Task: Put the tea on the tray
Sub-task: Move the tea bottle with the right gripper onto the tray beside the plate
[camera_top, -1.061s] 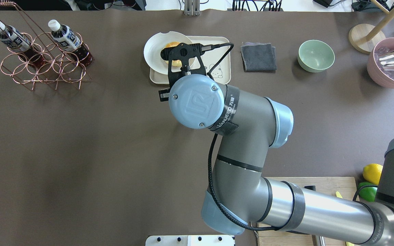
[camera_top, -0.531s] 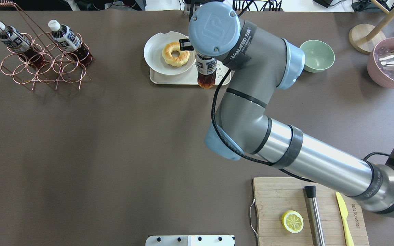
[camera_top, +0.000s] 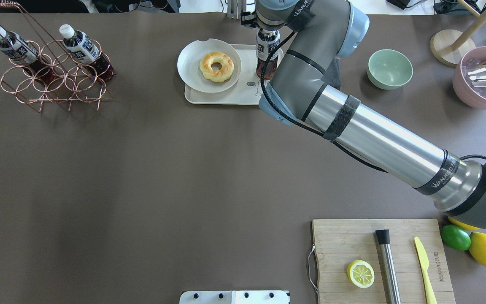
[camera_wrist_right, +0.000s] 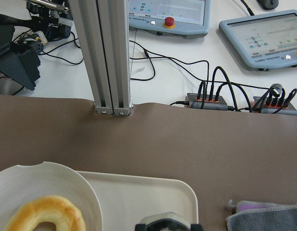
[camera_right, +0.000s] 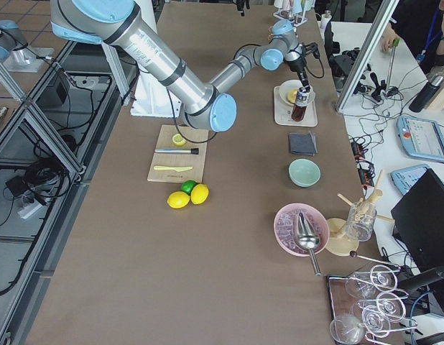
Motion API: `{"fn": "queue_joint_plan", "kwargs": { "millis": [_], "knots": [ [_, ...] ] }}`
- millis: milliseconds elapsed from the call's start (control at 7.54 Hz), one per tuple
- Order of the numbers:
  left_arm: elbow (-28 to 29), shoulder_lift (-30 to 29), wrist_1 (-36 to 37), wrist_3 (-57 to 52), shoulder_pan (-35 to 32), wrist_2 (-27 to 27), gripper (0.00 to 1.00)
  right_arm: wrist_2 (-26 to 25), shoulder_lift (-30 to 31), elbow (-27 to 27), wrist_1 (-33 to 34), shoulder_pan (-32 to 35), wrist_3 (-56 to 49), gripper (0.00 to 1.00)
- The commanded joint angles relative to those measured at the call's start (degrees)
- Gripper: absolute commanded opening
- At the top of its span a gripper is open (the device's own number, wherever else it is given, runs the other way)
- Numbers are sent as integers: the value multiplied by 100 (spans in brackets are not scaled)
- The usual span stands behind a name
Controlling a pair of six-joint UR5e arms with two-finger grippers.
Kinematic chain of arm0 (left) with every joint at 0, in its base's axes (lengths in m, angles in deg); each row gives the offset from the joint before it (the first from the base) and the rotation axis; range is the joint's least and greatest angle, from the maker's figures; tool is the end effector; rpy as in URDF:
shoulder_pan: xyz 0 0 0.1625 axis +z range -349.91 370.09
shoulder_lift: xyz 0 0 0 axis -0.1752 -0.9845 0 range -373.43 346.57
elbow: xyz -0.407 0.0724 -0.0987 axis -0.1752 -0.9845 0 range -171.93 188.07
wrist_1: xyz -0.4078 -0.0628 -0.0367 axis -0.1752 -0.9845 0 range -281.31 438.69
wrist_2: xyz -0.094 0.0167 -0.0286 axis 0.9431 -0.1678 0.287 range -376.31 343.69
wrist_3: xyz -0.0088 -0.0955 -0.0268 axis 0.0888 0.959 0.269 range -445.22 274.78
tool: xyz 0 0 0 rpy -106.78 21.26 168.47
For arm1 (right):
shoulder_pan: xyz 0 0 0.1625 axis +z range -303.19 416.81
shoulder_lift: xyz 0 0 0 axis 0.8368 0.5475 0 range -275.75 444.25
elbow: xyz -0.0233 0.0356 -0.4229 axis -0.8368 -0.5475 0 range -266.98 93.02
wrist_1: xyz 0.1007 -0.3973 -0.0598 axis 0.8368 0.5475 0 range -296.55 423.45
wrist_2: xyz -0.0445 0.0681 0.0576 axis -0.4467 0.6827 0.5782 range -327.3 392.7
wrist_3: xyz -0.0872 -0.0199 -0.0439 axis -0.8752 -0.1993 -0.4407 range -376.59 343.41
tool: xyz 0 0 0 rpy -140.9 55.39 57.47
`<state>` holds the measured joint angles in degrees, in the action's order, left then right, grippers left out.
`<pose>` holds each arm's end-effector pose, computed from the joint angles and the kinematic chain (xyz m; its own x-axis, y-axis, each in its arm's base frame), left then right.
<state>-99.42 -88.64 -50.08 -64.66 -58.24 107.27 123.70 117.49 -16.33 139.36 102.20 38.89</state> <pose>0.0797 -0.4126 0.5512 0.6955 0.3621 -0.6207 -0.0346 0.8796 0.4744 -0.4731 -0.6669 0.1412 0.7582 -0.0383 0.6509 -0.3308 0.8377 0.4345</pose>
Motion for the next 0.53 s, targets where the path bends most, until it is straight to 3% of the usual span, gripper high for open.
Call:
{"fn": "queue_joint_plan", "kwargs": {
  "millis": [0, 265, 398],
  "knots": [
    [8, -47, 10, 0, -5, 0, 100, 14, 7, -51, -85, 5, 34, 0],
    [17, -56, 19, 0, -5, 0, 100, 5, 33, -51, -120, -12, 25, 6],
    [8, -47, 10, -9, -5, 0, 100, -56, 95, -51, -277, -82, 42, 99]
  ]
}}
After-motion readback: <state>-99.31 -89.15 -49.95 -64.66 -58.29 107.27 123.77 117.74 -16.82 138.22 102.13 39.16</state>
